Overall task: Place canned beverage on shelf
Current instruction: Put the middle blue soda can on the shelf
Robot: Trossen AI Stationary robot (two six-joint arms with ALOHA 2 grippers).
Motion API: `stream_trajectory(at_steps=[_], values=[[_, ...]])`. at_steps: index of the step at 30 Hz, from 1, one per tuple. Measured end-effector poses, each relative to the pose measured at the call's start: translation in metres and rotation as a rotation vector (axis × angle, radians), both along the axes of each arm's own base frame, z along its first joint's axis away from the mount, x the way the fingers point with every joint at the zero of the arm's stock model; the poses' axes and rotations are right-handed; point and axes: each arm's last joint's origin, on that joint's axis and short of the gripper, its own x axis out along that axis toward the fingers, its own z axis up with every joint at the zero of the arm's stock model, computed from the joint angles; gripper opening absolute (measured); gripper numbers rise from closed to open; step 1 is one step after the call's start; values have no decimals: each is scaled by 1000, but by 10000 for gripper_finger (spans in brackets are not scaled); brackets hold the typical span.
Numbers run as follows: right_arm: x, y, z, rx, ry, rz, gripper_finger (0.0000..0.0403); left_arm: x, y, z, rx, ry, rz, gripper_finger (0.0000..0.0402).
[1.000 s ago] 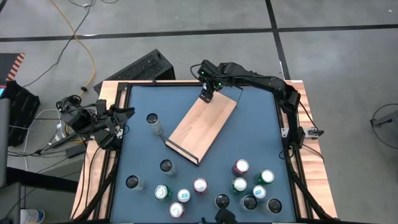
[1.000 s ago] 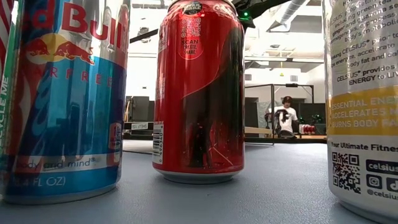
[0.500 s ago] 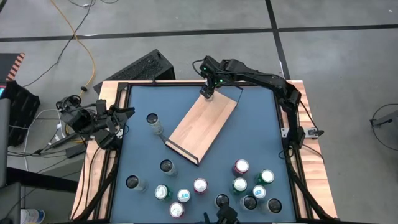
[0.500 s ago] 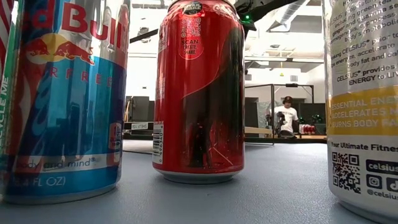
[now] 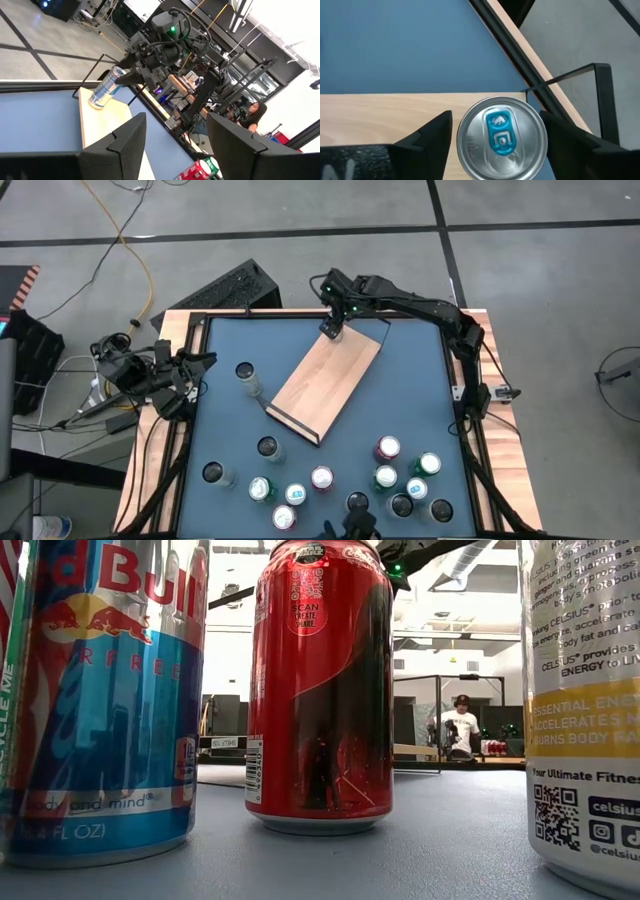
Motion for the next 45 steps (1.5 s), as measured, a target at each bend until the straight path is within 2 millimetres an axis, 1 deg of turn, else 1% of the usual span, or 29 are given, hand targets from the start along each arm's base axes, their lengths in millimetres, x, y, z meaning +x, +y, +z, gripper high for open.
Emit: stream_trajectory(at_steps=[8,15,17,20,23,25,26,28,29,31,32,33,35,37,39,42,45], values=[[4,-3,4,-24,-58,47,276,0,0,0,-8,-4,0,194],[8,-8,11,-100,-101,47,276,0,0,0,-19,-9,-1,194],[7,-8,21,-115,-110,45,276,0,0,0,-19,-9,-1,194],[5,-6,42,-145,-120,35,276,0,0,0,-19,-9,-1,194],[0,5,71,-252,-54,45,267,0,0,0,-19,-9,0,194],[-4,17,93,-318,-21,73,244,0,0,0,-19,-9,1,194],[-8,24,103,-320,-14,86,224,0,0,0,-20,-8,7,194],[-13,36,112,-283,-8,99,169,0,1,0,-23,-5,24,194],[-13,41,112,-256,-2,99,135,0,1,0,-24,-3,31,194],[-14,50,104,-197,54,109,58,-1,1,0,-25,-2,40,194],[-15,53,99,-172,99,117,30,-1,1,0,-25,-1,43,194],[-14,55,93,-152,131,125,17,-1,1,-1,-25,0,42,194],[-7,61,76,-126,154,135,16,0,1,-2,-17,9,43,194],[0,66,56,-102,188,154,11,0,1,-3,-13,20,42,194],[6,67,38,-94,203,180,3,0,1,-5,-18,27,40,194],[13,65,29,-82,122,214,2,0,0,-6,-28,30,40,194],[14,59,24,-79,117,202,0,0,0,-7,-42,26,40,194]])
